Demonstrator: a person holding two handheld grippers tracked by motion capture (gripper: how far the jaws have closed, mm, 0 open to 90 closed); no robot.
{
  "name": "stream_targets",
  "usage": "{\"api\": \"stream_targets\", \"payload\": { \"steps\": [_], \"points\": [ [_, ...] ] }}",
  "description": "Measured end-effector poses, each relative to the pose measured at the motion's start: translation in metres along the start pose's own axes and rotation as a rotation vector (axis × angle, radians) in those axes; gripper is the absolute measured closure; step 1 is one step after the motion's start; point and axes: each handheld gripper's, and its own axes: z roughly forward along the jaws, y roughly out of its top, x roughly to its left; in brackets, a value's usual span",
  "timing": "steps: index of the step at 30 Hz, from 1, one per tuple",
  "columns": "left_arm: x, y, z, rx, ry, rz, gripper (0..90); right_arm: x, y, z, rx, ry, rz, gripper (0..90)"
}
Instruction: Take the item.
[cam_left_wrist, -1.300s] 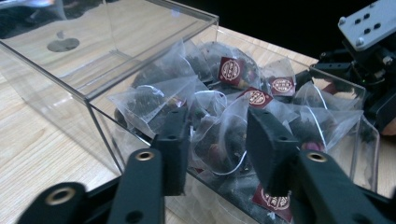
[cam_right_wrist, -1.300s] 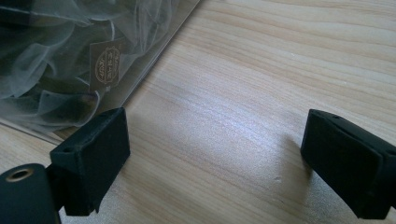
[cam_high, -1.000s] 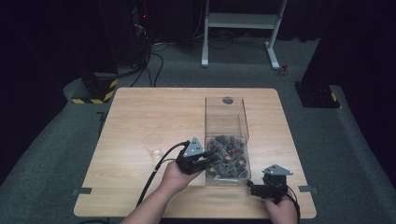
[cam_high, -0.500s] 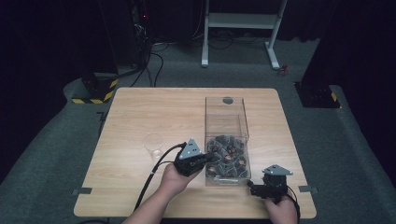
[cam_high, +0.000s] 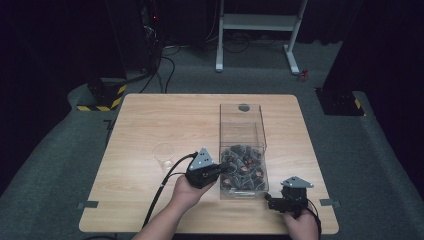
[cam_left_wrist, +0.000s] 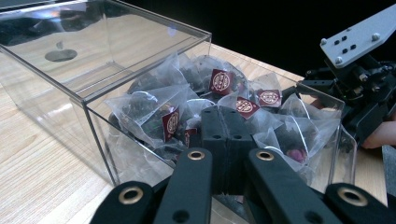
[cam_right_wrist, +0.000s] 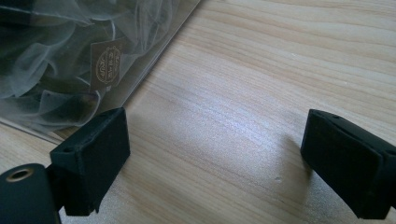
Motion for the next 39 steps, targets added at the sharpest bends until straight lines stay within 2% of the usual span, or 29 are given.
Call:
{"api": "stream_targets", "payload": {
  "steps": [18,23,31,34,39],
  "points": [
    [-0.002,0.005,-0.007,-0.059,-0.013,-0.023,90.0,0.0,0.0,0.0,0.0,0.0,0.0,7.8],
    [-0.004,0.007,-0.009,-0.065,-0.01,-0.007,90.0,0.0,0.0,0.0,0.0,0.001,-0.001,7.8],
    [-0.006,0.011,-0.012,-0.093,-0.013,-0.004,90.0,0.0,0.0,0.0,0.0,0.001,0.0,7.8],
    [-0.007,0.013,-0.013,-0.108,-0.013,0.015,90.0,0.0,0.0,0.0,0.001,0.001,0.003,7.8],
    [-0.008,0.014,-0.016,-0.122,-0.014,0.013,90.0,0.0,0.0,0.0,0.001,0.0,0.001,7.8]
  ]
}}
